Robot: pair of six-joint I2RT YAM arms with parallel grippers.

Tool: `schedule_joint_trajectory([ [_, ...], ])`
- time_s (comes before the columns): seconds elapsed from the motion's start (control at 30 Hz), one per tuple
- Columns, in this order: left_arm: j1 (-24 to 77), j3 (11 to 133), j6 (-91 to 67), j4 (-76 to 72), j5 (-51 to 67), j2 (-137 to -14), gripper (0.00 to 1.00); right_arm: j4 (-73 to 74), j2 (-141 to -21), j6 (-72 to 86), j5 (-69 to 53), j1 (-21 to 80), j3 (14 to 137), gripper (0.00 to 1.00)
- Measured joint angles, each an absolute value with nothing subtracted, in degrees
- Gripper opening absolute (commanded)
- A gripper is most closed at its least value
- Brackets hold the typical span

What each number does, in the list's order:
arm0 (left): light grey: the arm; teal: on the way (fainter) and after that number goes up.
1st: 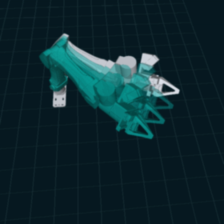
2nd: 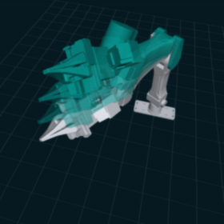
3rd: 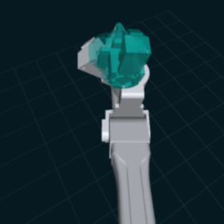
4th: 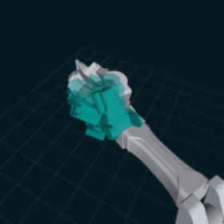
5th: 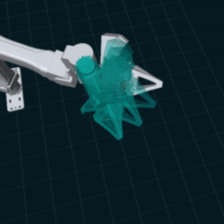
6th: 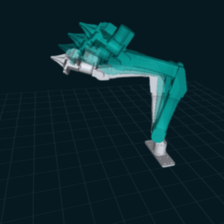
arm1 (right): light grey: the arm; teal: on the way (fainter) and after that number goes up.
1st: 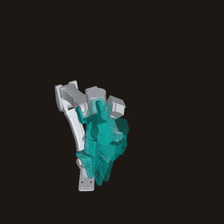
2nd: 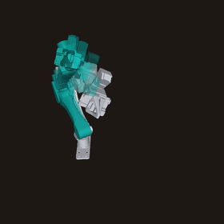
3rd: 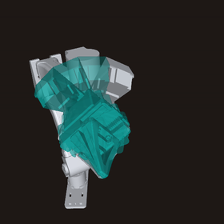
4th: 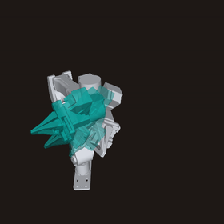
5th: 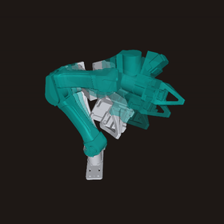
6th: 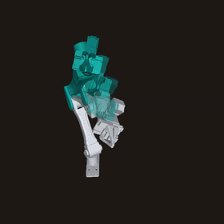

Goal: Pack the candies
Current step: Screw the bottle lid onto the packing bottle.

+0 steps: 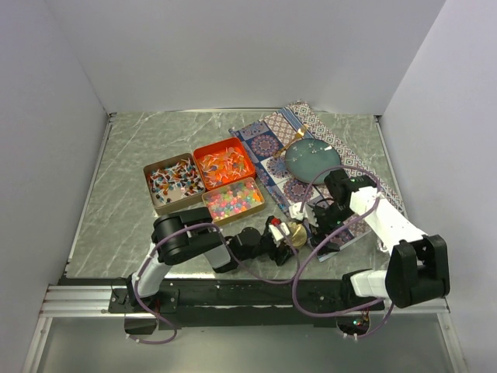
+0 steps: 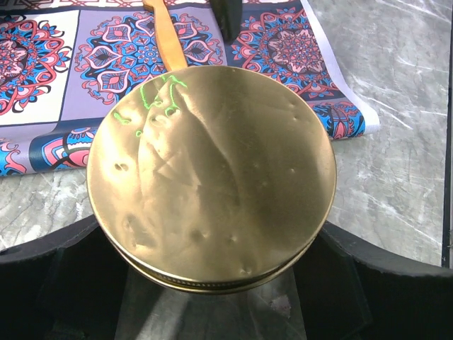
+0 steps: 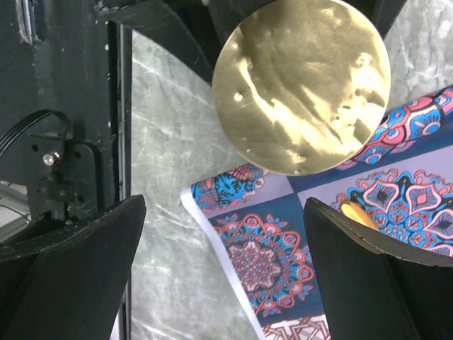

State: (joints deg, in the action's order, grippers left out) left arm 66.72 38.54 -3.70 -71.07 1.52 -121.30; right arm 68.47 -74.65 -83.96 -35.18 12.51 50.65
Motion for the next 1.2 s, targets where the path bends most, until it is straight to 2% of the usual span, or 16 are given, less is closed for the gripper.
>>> schedule_joint_trajectory([
  [0.1,66.59,38.59,-3.60,-69.67,1.67,-120.53,0.72,68.97,-73.28,-83.33,-34.89,12.49,50.65,1.00],
  [0.13,66.52,38.57,-3.60,-69.32,1.67,-120.31,0.72,68.71,-72.44,-82.76,-34.96,12.49,50.65,1.00],
  [0.27,66.46,38.46,-3.36,-68.93,1.69,-120.07,0.69,67.00,-69.78,-79.66,-35.77,12.49,50.76,1.00],
  [0.33,66.46,38.39,-3.22,-68.93,1.72,-120.05,0.64,65.43,-69.25,-77.08,-36.56,12.49,51.31,1.00],
  [0.47,66.63,38.26,-3.05,-68.51,1.65,-119.74,0.63,60.71,-69.17,-73.76,-39.16,12.64,51.77,1.00],
  [0.57,66.81,38.22,-2.96,-67.85,1.67,-119.42,0.39,58.30,-69.19,-74.94,-40.29,14.22,51.53,1.00],
  [0.6,66.83,38.22,-2.87,-67.53,1.69,-119.24,0.25,57.65,-69.58,-76.12,-40.60,14.92,51.42,1.00],
  [0.7,66.96,38.22,-2.79,-67.02,1.69,-119.02,0.01,58.52,-73.67,-80.68,-41.23,16.58,52.29,1.00],
  [0.97,67.11,38.20,-2.66,-67.00,1.45,-119.02,0.01,65.78,-93.27,-91.42,-42.06,19.59,66.00,1.00],
  [1.2,67.18,38.20,-2.72,-67.00,1.23,-119.02,0.01,68.27,-93.89,-96.36,-42.02,21.26,64.60,1.00],
])
